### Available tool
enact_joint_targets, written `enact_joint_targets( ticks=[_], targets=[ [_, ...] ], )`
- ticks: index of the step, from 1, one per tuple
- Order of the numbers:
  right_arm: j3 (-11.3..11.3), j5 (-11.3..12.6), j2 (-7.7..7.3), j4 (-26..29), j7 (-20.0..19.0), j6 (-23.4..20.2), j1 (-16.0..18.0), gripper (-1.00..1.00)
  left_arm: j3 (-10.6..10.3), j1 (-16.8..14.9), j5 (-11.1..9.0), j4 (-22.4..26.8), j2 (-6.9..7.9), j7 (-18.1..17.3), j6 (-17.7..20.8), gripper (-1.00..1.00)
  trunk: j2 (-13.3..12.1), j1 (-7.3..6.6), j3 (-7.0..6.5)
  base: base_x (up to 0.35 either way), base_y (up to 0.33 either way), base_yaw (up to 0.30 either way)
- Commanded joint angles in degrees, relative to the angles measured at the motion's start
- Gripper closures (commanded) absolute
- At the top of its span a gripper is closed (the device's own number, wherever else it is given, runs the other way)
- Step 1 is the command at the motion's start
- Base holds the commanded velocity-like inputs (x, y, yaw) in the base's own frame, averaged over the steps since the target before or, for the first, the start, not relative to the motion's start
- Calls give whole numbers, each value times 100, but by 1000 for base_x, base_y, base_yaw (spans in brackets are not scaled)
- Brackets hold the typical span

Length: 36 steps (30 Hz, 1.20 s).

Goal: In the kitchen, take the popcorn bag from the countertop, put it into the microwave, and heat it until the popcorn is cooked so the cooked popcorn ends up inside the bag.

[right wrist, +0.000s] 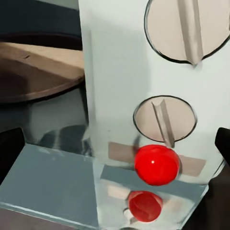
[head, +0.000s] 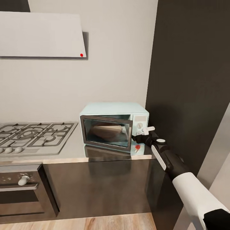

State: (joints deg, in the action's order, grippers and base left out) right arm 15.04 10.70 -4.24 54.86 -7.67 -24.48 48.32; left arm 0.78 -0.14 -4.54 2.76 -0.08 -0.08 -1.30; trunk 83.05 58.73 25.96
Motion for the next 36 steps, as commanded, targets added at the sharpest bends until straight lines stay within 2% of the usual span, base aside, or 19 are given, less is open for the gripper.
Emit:
enact_joint_targets(
  ticks=[1,8,11,15,24,30,31,36],
  targets=[
    [176,135,-6,9,-307,-31,2,-100,1,-3,-47,-3,-1,-1,-17,-100,3,0,6,0,0,0],
    [175,96,-53,-173,-1469,-39,2,-100,1,-3,-47,-3,-1,-1,-19,-100,3,0,6,0,0,0],
    [175,84,-64,-198,-1765,-40,2,-100,1,-3,-47,-3,-1,-1,-19,-100,3,0,6,0,0,0],
    [177,96,-160,-204,-2118,-38,2,-100,1,-3,-47,-3,-1,-1,-19,-100,3,0,6,0,0,0],
    [184,77,-169,-195,-2186,-31,-47,-100,1,-3,-47,-3,-1,-1,-19,-100,3,0,6,0,0,0],
    [206,108,-86,-195,-2139,-23,-50,-100,1,-3,-47,-3,-1,-1,-19,-100,3,0,6,0,0,0],
    [204,143,-34,-199,-2131,-9,-50,-100,1,-3,-47,-3,-1,-1,-19,-100,3,0,6,0,0,0],
    [206,184,47,-204,-2162,273,-144,-100,1,-3,-47,-3,-1,-1,-19,-100,3,0,6,0,0,0]
  ],
)
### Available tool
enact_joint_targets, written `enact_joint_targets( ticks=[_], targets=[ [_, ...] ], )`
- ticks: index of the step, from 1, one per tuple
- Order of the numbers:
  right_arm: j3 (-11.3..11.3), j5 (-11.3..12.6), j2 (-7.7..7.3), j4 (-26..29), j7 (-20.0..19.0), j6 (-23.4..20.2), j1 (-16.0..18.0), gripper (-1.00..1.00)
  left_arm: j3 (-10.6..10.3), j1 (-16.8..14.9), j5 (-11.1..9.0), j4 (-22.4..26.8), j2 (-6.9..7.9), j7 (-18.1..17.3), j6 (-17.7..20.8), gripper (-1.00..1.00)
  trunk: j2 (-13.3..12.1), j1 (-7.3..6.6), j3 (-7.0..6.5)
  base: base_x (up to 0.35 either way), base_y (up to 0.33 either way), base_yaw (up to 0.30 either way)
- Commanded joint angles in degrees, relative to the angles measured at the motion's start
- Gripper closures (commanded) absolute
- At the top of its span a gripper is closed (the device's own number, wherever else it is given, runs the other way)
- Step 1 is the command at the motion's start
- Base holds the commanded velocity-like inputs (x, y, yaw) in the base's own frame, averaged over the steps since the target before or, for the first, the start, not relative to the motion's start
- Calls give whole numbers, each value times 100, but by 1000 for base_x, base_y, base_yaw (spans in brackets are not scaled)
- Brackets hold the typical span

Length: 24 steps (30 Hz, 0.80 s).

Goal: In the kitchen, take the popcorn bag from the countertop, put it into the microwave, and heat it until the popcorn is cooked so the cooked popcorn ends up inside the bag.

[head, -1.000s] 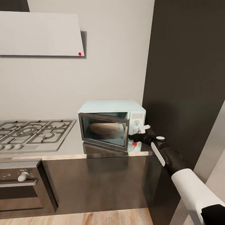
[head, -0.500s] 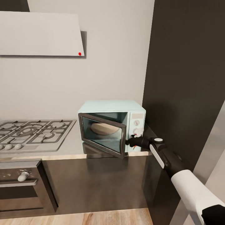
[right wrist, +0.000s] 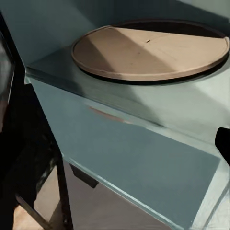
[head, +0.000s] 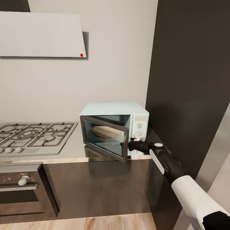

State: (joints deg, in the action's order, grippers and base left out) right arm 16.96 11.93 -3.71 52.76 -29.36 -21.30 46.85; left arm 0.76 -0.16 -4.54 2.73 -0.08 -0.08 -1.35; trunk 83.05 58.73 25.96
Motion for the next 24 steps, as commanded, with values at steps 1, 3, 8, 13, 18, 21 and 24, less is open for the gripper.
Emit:
enact_joint_targets(
  ticks=[1,3,8,13,18,21,24],
  targets=[
    [15,63,3,10,4,-20,-83,-100,3,-2,-47,-1,-1,-1,-14,-100,3,0,6,0,0,0],
    [17,64,8,18,14,32,-209,-100,3,-2,-47,-1,-1,-1,-14,-100,3,0,6,0,0,0],
    [25,64,5,153,-19,95,-335,-100,3,-2,-47,-3,-1,0,-14,-100,3,0,6,0,0,0],
    [250,56,-54,1243,-387,14,-875,-100,3,-2,-47,-1,-1,-1,-19,-100,3,0,6,0,0,0],
    [538,2,-20,1707,-425,2,-1204,-100,11,-2,-47,-4,-1,3,-103,-100,3,0,6,0,0,0],
    [552,14,-26,1724,-419,2,-1219,-100,15,-2,-47,-3,-1,5,-130,-100,3,0,6,0,0,0],
    [547,26,-30,1732,-414,3,-1222,-100,18,-2,-47,-1,-1,7,-136,-100,3,0,6,0,0,0]
  ],
)
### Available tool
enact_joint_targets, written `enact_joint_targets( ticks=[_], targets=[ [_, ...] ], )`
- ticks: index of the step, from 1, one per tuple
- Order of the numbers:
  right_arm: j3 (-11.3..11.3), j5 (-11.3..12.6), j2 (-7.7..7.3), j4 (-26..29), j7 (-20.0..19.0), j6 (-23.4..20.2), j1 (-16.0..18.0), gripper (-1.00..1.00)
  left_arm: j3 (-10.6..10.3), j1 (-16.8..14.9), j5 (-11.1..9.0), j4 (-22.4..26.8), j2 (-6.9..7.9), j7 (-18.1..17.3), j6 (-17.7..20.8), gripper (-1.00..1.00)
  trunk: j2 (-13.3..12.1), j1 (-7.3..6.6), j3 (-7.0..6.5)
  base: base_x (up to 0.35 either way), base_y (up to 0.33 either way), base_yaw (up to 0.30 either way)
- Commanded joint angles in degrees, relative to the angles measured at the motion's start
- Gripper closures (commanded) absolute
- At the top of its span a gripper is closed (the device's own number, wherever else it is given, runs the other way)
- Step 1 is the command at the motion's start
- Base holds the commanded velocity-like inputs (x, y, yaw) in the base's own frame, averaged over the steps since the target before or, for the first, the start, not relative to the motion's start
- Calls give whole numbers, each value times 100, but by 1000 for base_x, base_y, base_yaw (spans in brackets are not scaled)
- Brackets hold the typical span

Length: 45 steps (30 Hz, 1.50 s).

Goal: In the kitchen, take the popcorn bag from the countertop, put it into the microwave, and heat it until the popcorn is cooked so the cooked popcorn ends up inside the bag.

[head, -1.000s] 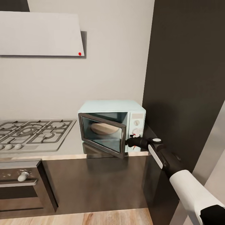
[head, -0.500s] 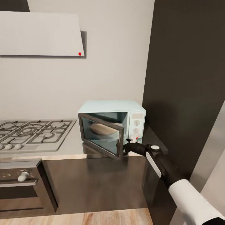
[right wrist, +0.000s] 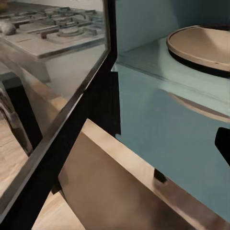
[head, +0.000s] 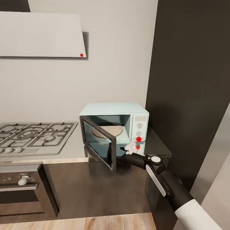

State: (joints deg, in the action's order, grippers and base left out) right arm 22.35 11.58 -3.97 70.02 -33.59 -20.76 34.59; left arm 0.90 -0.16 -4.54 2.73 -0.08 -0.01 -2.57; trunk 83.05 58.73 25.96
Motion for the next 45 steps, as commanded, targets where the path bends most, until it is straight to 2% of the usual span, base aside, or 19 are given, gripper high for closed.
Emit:
enact_joint_targets(
  ticks=[1,8,21,23,24,26,29,45],
  targets=[
    [7,62,-4,9,9,-51,4,-100,3,-2,-47,-1,-1,-1,-15,-100,3,0,6,0,0,0],
    [-35,70,-31,33,10,-51,4,-100,3,-2,-47,-2,-1,-1,-16,-100,3,0,6,0,57,0],
    [-43,72,-41,38,114,-59,4,-100,4,-2,-47,0,-1,1,-20,-100,3,0,6,-66,210,0],
    [-119,72,-42,38,115,-64,4,-100,5,-2,-47,0,-1,1,-23,-100,3,0,6,-155,220,0],
    [-271,72,-47,42,115,-134,4,-100,6,-2,-47,0,-1,1,-24,-100,3,0,6,-177,220,0],
    [-435,72,-50,45,110,-273,4,-100,6,-2,-47,0,-1,1,-23,-100,3,0,6,-189,220,0],
    [-517,65,-46,46,109,-342,4,-100,6,-2,-47,0,-1,1,-24,-100,3,0,6,-204,220,0],
    [-539,27,-38,47,115,-367,4,-100,-2,-2,-47,-7,-1,1,-16,-100,3,0,6,-214,220,0]
  ],
)
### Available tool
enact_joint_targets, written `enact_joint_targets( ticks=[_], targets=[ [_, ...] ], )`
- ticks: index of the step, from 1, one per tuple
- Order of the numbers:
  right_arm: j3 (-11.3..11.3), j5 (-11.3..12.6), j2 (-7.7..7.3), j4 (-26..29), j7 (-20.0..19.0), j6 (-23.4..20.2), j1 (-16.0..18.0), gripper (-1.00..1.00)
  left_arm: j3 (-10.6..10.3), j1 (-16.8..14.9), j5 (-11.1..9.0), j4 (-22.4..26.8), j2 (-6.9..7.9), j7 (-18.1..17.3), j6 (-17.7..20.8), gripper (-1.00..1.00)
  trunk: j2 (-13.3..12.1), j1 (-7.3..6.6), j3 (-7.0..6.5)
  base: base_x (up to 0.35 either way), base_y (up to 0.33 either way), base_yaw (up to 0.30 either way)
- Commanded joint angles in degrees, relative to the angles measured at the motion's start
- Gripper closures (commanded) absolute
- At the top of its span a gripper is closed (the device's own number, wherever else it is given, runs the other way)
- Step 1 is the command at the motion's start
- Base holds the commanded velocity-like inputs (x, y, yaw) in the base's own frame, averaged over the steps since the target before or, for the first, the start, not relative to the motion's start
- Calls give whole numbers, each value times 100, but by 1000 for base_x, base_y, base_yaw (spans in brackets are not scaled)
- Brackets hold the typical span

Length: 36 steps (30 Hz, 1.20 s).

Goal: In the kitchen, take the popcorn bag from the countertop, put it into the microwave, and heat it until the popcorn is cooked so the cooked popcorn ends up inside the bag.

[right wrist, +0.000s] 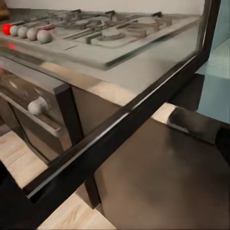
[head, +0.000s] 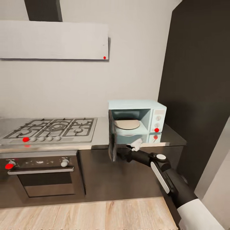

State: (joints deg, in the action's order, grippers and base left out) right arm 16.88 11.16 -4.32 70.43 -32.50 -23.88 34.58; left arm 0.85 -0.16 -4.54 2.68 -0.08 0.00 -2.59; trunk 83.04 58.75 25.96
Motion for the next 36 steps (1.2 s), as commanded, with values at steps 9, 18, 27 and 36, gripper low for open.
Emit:
enact_joint_targets(
  ticks=[9,18,27,36],
  targets=[
    [8,68,-7,6,7,-56,4,-100,3,-2,-49,-1,-1,0,-13,-100,4,-2,6,-160,220,0],
    [-402,68,-38,-67,344,-30,4,-100,3,-2,-47,1,-1,0,-13,-100,4,-2,6,-112,160,0],
    [-1938,-106,-61,-99,940,-20,4,-100,3,-2,-47,-2,-1,0,-13,-100,4,-2,6,-2,3,0],
    [-2072,-276,-54,-543,1602,-20,4,-100,3,-2,-47,-2,-1,0,-13,-100,4,-2,6,0,0,0]
  ],
)
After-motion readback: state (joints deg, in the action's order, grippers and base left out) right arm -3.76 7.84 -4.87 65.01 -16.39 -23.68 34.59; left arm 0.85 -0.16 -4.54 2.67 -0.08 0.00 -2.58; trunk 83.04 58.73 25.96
